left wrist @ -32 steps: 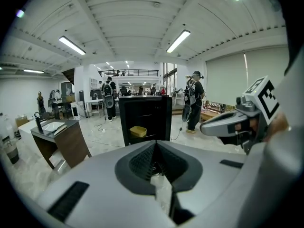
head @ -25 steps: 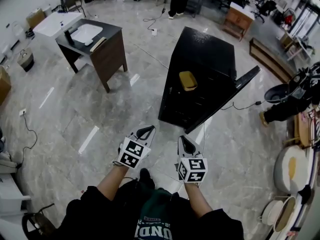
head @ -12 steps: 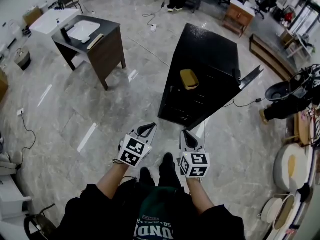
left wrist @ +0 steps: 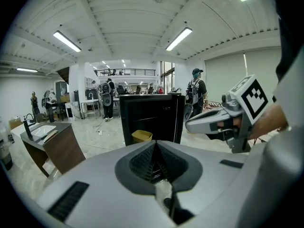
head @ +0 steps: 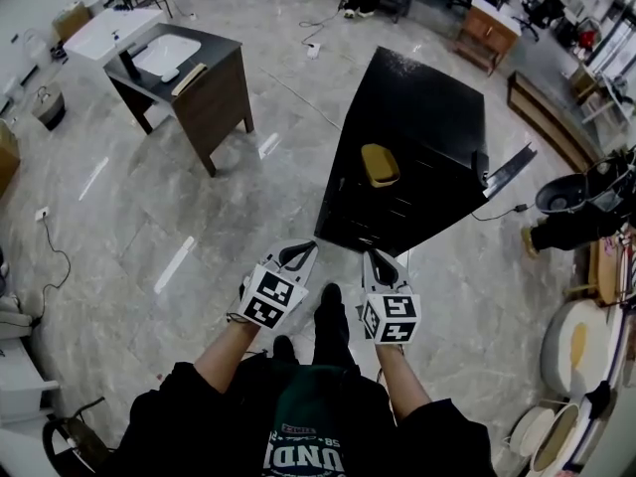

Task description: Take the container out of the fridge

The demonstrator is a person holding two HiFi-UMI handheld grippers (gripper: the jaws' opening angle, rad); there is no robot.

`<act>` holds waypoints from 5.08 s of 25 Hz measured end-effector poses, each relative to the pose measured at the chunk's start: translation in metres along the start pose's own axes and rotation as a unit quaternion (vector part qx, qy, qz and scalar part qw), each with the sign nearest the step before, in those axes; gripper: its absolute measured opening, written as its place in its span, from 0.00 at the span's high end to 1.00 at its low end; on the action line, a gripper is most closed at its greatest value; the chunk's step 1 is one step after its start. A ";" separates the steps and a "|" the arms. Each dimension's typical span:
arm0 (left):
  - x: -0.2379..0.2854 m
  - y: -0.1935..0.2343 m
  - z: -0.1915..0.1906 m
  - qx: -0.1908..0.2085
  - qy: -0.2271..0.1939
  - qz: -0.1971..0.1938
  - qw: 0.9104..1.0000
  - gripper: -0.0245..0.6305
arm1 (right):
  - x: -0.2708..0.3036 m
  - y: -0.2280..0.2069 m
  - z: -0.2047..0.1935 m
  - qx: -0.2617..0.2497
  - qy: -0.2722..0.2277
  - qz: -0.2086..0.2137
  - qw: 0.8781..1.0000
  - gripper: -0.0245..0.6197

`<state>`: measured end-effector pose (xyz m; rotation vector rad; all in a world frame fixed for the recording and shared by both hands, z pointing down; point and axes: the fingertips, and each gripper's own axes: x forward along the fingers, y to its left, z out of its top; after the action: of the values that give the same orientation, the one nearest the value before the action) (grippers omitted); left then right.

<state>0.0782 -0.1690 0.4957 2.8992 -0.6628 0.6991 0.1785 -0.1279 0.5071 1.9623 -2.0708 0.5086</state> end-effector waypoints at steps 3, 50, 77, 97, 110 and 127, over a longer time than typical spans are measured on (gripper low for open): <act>0.017 0.007 0.005 -0.004 0.005 0.005 1.000 0.94 | 0.020 -0.012 -0.002 -0.016 0.019 0.009 1.000 0.90; 0.122 0.074 -0.030 -0.060 0.075 0.029 0.995 0.94 | 0.238 -0.146 -0.088 -0.222 0.226 0.053 0.947 0.72; 0.109 0.123 -0.079 -0.113 0.109 0.104 0.982 0.94 | 0.340 -0.209 -0.138 -0.285 0.330 0.042 0.899 0.72; 0.099 0.127 -0.079 -0.115 0.110 0.104 0.982 0.94 | 0.326 -0.191 -0.155 -0.335 0.343 0.060 0.876 0.89; 0.080 0.112 -0.067 -0.096 0.089 0.088 0.987 0.94 | 0.270 -0.142 -0.142 -0.297 0.318 0.071 0.898 0.89; 0.045 0.079 -0.063 -0.072 0.073 0.057 0.993 0.94 | 0.183 -0.064 -0.109 -0.247 0.263 0.094 0.928 0.89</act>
<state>0.0544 -0.2467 0.5705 2.6666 -0.8285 0.8319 0.2233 -0.2525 0.6864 1.1908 -1.8117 0.4322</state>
